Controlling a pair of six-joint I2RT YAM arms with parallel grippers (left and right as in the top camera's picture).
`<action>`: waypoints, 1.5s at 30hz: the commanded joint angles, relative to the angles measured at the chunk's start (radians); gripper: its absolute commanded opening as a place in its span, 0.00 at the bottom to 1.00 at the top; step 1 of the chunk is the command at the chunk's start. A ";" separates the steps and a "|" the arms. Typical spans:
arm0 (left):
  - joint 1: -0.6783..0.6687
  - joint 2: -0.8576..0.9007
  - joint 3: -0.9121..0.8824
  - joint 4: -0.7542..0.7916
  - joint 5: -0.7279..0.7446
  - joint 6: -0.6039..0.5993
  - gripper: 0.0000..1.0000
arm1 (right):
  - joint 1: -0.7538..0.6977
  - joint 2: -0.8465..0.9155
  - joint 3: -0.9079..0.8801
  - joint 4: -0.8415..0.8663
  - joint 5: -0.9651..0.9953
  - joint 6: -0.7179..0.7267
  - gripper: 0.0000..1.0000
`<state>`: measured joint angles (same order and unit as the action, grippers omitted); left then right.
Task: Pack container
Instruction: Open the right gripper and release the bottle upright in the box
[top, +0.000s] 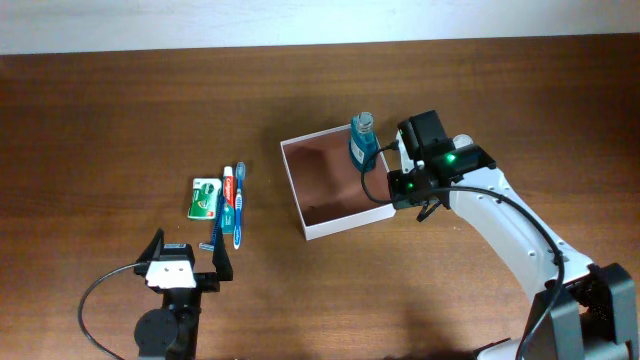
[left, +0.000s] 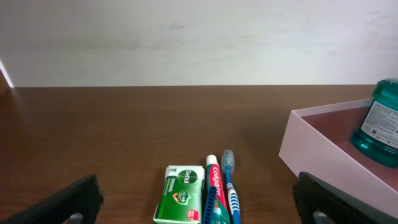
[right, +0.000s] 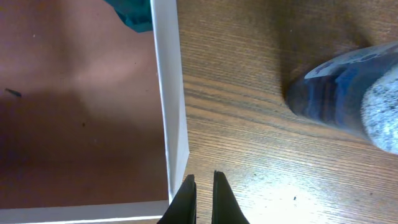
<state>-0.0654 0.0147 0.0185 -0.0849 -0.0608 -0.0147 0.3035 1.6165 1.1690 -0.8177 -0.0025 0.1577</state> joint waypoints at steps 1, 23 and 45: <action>-0.004 -0.008 -0.006 0.003 -0.011 0.008 0.99 | -0.004 -0.010 -0.024 0.000 -0.017 0.008 0.04; -0.004 -0.008 -0.006 0.003 -0.011 0.008 0.99 | -0.003 -0.010 -0.068 0.044 -0.085 -0.003 0.04; -0.004 -0.008 -0.006 0.003 -0.011 0.008 0.99 | -0.002 -0.010 -0.068 0.008 -0.166 -0.049 0.04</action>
<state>-0.0654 0.0147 0.0185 -0.0849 -0.0608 -0.0147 0.3035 1.6165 1.1076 -0.8127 -0.1291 0.1268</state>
